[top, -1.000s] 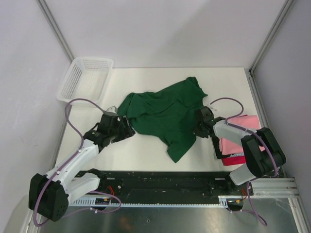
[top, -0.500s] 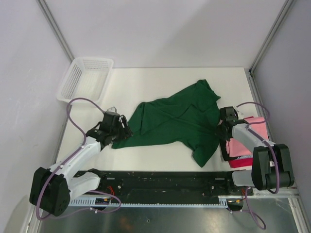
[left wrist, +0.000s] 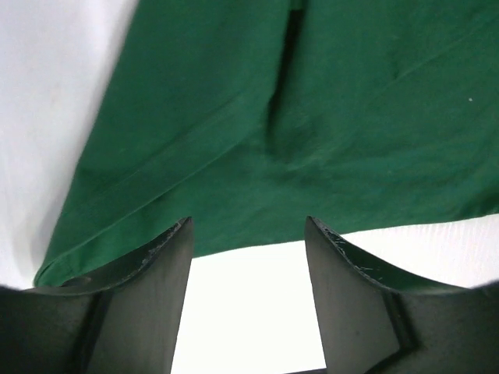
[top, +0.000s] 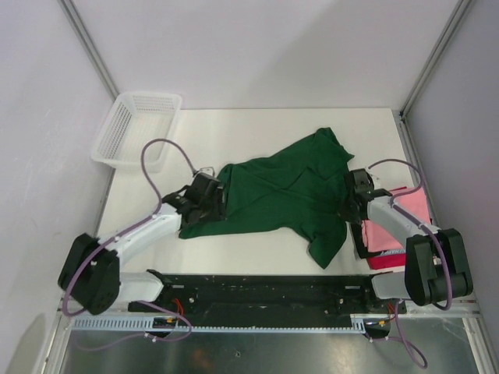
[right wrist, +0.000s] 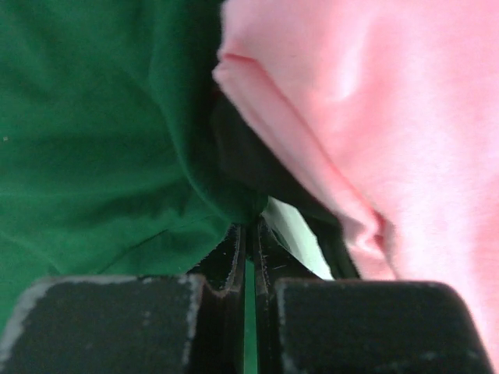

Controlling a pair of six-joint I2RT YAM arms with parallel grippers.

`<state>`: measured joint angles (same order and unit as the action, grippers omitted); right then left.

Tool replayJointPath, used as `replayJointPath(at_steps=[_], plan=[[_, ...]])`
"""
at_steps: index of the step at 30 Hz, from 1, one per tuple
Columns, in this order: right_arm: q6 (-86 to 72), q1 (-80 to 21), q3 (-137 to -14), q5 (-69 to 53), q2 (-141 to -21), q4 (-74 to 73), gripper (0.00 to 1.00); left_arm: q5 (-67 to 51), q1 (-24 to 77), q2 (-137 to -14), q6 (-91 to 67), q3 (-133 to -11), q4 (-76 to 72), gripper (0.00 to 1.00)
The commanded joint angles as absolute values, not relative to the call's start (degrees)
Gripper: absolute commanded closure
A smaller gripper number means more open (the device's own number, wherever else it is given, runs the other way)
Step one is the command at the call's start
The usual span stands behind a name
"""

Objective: Fold and stack the t-shirts
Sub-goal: Flatten out the tshirt

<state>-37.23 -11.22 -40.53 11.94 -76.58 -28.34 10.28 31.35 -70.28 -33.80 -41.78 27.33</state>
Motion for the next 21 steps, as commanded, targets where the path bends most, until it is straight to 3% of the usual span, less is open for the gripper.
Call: replayJointPath(at_steps=[1,18,21], plan=[[-37.1,-13.2,-43.9,11.8,-77.6,-28.1,1.0,13.9,35.0,-77.4,-31.2,-47.7,26.3,0.36],[-38.3,-17.2,-44.9,11.3,-78.5,-27.4,1.0,13.9,37.0,-96.4,-30.0,-60.7,25.9,0.37],[-38.1,-17.3,-45.0,11.5,-78.2,-27.8,1.0,14.6,37.0,-97.7,-30.4,-62.0,25.9,0.42]])
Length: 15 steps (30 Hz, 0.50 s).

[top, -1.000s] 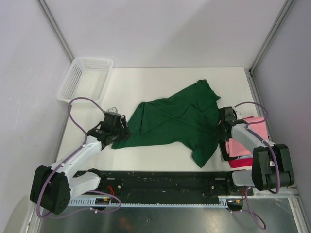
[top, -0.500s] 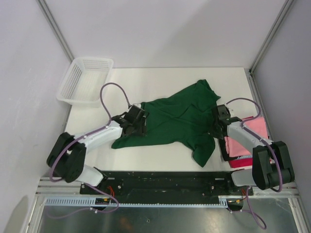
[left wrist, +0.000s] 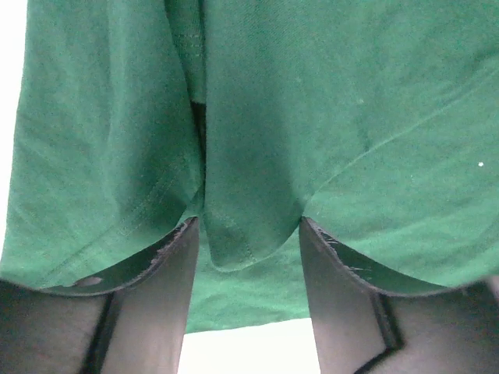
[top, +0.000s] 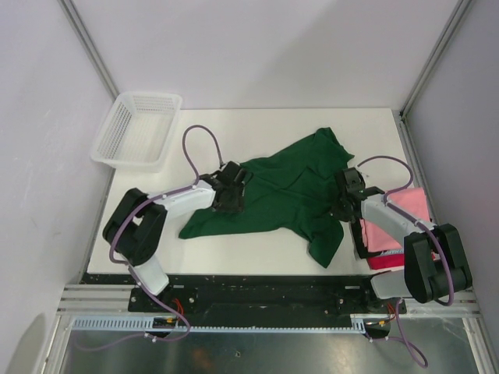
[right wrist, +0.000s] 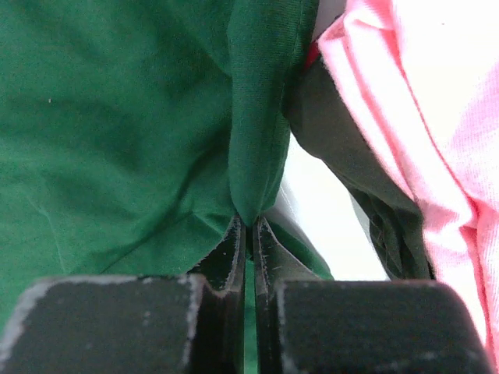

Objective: Fold and stack the t-shirts
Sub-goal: Flatten out the tshirt

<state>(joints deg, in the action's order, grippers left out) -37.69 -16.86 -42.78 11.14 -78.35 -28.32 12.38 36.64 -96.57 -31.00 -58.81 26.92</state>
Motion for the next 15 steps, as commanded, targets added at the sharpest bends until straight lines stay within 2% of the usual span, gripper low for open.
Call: replayJointPath(at_steps=[1,3,5,7,11,15], plan=[[-38.0,-17.3,-45.0,11.6,-78.0,-28.0,1.0,15.1,36.9,-97.9,-30.5,-62.4,25.9,0.47],[-37.9,-17.4,-45.0,11.8,-77.8,-28.3,1.0,16.4,36.7,-97.7,-30.7,-63.4,25.9,0.63],[-37.7,-17.6,-45.0,12.2,-77.6,-28.8,1.0,17.9,35.9,-97.4,-31.2,-64.5,26.0,0.85],[-37.4,-17.8,-45.0,12.8,-77.3,-29.5,1.0,19.7,34.2,-96.6,-32.1,-65.8,26.0,0.96],[-36.5,-18.0,-45.0,14.5,-76.4,-31.3,1.0,22.2,27.7,-96.7,-31.9,-72.7,25.9,1.0],[-35.3,-17.5,-45.0,15.1,-75.6,-32.4,1.0,22.1,19.5,-103.6,-29.9,-88.8,26.0,1.0]])
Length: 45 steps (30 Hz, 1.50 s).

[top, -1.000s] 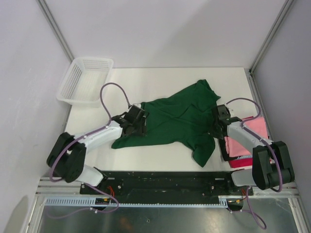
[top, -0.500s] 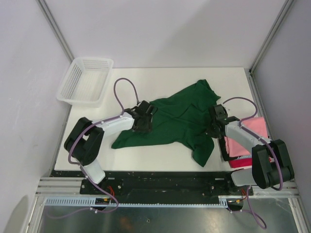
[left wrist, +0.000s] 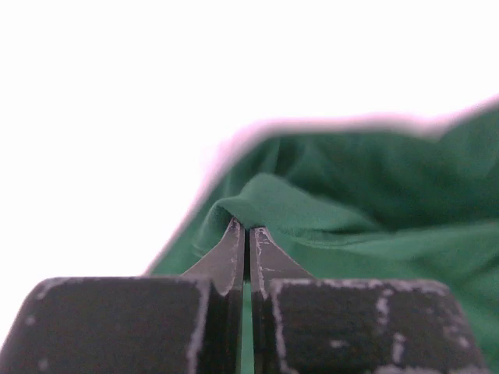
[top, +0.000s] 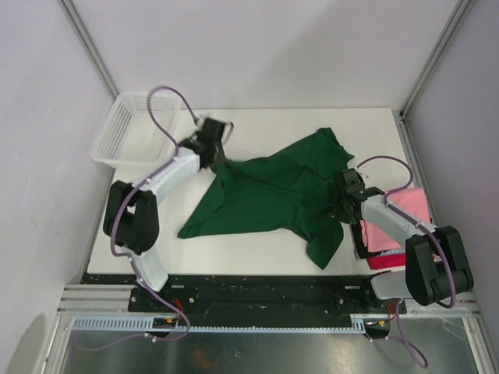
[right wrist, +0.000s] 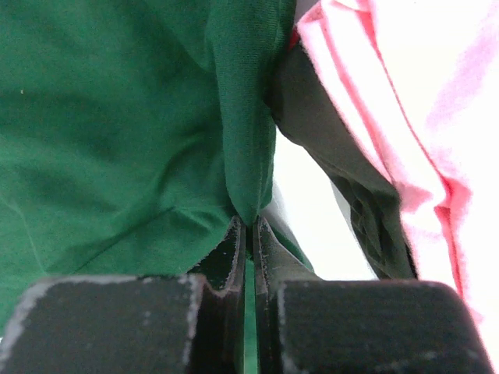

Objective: Fold and stack the t-shirts
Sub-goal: Flatten out the tshirt

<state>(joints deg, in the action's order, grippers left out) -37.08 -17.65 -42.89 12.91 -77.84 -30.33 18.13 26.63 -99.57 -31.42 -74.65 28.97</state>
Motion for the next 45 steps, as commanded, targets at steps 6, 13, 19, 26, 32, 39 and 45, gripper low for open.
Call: replayJointPath(at_steps=[6,13,19,26,32,39,45], plan=[[-34.5,-16.5,-45.0,14.4,-74.3,-33.4,1.0,18.4,12.9,-114.2,-26.9,-106.9,29.7,0.57],[-33.8,-15.9,-45.0,13.0,-74.0,-33.1,1.0,11.3,14.0,-105.8,-25.5,-99.5,30.1,0.22],[-33.4,-15.7,-45.4,11.9,-73.1,-33.6,1.0,15.3,16.2,-85.5,-36.4,-71.3,30.1,0.34],[-32.5,-15.8,-45.8,10.2,-72.5,-34.0,1.0,20.2,16.3,-60.8,-49.7,-42.1,33.7,0.53],[-32.3,-15.7,-45.8,9.6,-72.6,-33.7,1.0,25.4,16.1,-52.4,-56.2,-33.4,39.3,0.51],[-32.2,-15.6,-45.8,9.4,-73.1,-33.9,1.0,25.9,15.7,-59.9,-59.7,-32.7,39.4,0.47],[-32.4,-15.5,-45.9,9.3,-73.2,-33.7,1.0,24.0,15.2,-64.3,-61.1,-31.4,37.2,0.47]])
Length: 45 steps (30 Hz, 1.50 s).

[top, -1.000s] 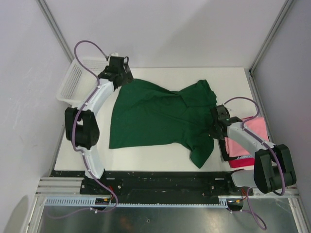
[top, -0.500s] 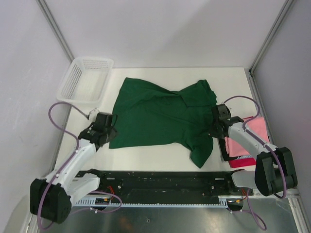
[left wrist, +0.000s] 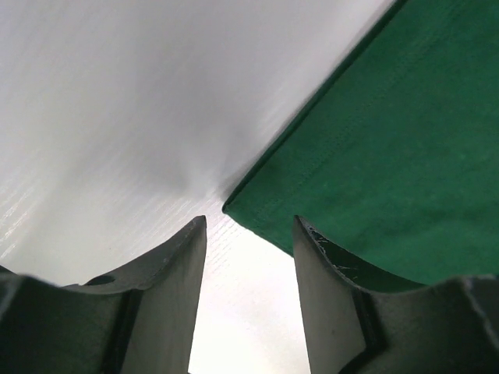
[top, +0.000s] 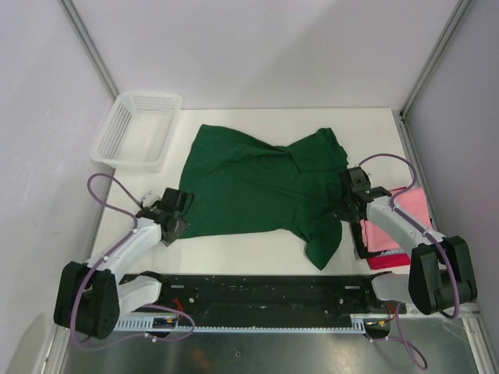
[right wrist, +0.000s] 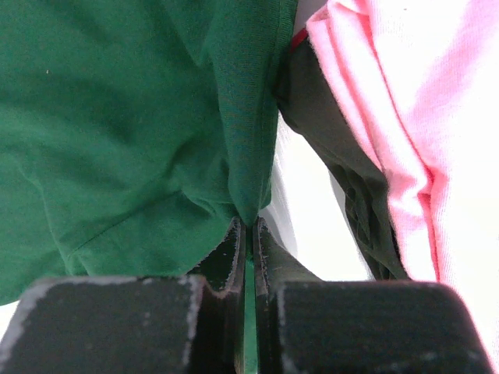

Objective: Fold and stack the t-shirts
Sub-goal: Flatten out the tshirt

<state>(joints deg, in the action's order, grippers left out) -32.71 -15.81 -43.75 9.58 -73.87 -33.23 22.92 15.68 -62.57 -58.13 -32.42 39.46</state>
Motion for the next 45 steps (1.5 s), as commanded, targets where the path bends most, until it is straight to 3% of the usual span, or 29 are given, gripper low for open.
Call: replayJointPath(at_steps=[1,7,10,12,15,17,25,33,40,45], plan=[[-32.4,-15.5,-45.9,9.3,-73.2,-33.7,1.0,23.8,15.2,-65.0,-61.0,-31.3,36.5,0.47],[-32.4,-15.5,-45.8,9.3,-73.3,-33.6,1.0,23.1,14.9,-68.9,-60.6,-31.0,34.2,0.47],[-32.5,-15.5,-45.9,9.0,-73.2,-33.5,1.0,23.5,14.5,-70.0,-60.3,-30.5,32.5,0.52],[-32.4,-15.5,-45.9,8.7,-73.0,-33.5,1.0,23.9,14.1,-70.9,-59.3,-30.6,31.2,0.65],[-32.1,-15.2,-46.7,7.5,-72.1,-34.1,1.0,25.7,13.9,-72.1,-56.2,-33.1,30.0,0.91],[-31.9,-15.0,-48.1,6.5,-71.0,-35.3,1.0,26.7,13.8,-71.9,-52.6,-36.1,29.9,0.98],[-31.0,-11.1,-58.7,1.0,-62.1,-41.9,1.0,26.9,13.7,-58.3,-39.1,-51.8,31.7,1.0],[-32.8,-8.7,-77.9,-3.1,-54.8,-45.5,1.0,27.6,13.7,-49.7,-30.2,-74.6,33.7,1.0],[-32.6,-8.4,-100.0,-0.8,-56.9,-47.2,1.0,26.9,13.7,-49.9,-27.9,-89.6,33.7,1.0],[-31.4,-8.3,-107.1,-0.4,-62.0,-44.1,1.0,26.0,13.6,-56.1,-27.5,-97.8,33.7,1.0]])
